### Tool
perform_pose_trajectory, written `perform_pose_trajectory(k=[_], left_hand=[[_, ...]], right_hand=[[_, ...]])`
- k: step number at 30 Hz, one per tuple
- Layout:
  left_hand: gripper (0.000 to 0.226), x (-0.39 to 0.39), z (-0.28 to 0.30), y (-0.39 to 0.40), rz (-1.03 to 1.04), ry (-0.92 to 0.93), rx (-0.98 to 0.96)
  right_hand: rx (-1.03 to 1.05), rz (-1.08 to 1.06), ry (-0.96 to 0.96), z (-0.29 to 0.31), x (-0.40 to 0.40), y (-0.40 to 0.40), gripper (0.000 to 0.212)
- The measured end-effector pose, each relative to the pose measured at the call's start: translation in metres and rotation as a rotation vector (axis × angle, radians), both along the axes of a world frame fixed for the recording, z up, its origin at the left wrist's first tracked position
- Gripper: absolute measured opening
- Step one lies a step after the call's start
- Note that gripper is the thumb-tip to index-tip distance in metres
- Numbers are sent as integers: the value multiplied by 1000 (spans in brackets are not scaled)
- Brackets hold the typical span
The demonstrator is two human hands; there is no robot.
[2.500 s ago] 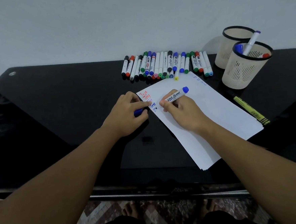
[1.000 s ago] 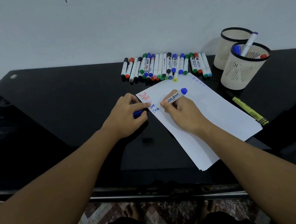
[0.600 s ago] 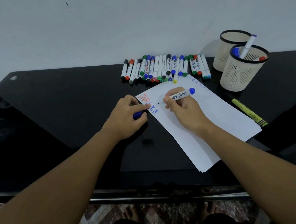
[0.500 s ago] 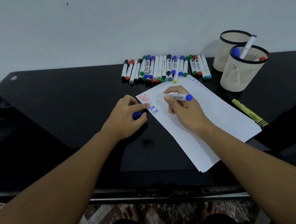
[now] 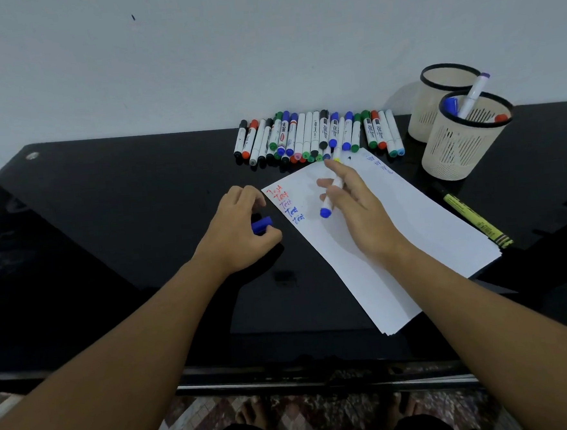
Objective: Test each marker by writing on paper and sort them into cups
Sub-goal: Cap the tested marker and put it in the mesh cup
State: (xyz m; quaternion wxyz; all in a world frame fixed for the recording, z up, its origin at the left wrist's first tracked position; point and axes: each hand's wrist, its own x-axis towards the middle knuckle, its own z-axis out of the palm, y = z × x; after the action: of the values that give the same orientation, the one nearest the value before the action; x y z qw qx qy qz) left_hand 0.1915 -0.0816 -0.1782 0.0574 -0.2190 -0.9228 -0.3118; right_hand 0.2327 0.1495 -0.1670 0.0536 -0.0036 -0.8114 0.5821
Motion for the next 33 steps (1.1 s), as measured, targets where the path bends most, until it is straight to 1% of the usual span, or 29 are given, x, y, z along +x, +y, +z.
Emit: perform_pose_trajectory(k=[1,3,5,7,8,9,10,12,14,17,19,23,28,33], left_hand=[[28,0,-1,0,-2,3,-11],[19,-3,-2,-1,-5,16,-31],[13,-5,-4,-2,-10,29,-44],[14,-5,-4,-3,-17,54,-25],[15,-5,-3,-3,-18,70,-5],[15,-3,-2,-3,-11,80,21],[16,-2,0,-4,1,80,53],[15,3,2,-4,36,58,132],[15,6,4,-4,69,51,192],[19,9,5,-4,85,67,223],[23,10,6,-3,78,65,213],[24,10,5,-3,46,93,144],[21,10,4,-2,18,144,117],[19,9,1,-4,-30,210,54]], right_hand=[[14,-16,10,0,0,0,30],[21,-50,35,1,-1,1,25],[7,-61,52,3,0,0,33],[-28,-55,55,5,1,1,49],[-37,-53,45,5,0,1,53],[-37,-49,23,5,1,0,50],[-19,-40,-4,6,0,0,43],[79,10,-26,7,-1,1,27],[250,72,8,10,-3,0,21],[510,158,65,12,-7,-1,29],[635,186,70,11,-11,-1,33],[731,192,81,13,-14,0,35],[793,193,92,17,-16,0,35],[847,258,128,21,-17,4,33]])
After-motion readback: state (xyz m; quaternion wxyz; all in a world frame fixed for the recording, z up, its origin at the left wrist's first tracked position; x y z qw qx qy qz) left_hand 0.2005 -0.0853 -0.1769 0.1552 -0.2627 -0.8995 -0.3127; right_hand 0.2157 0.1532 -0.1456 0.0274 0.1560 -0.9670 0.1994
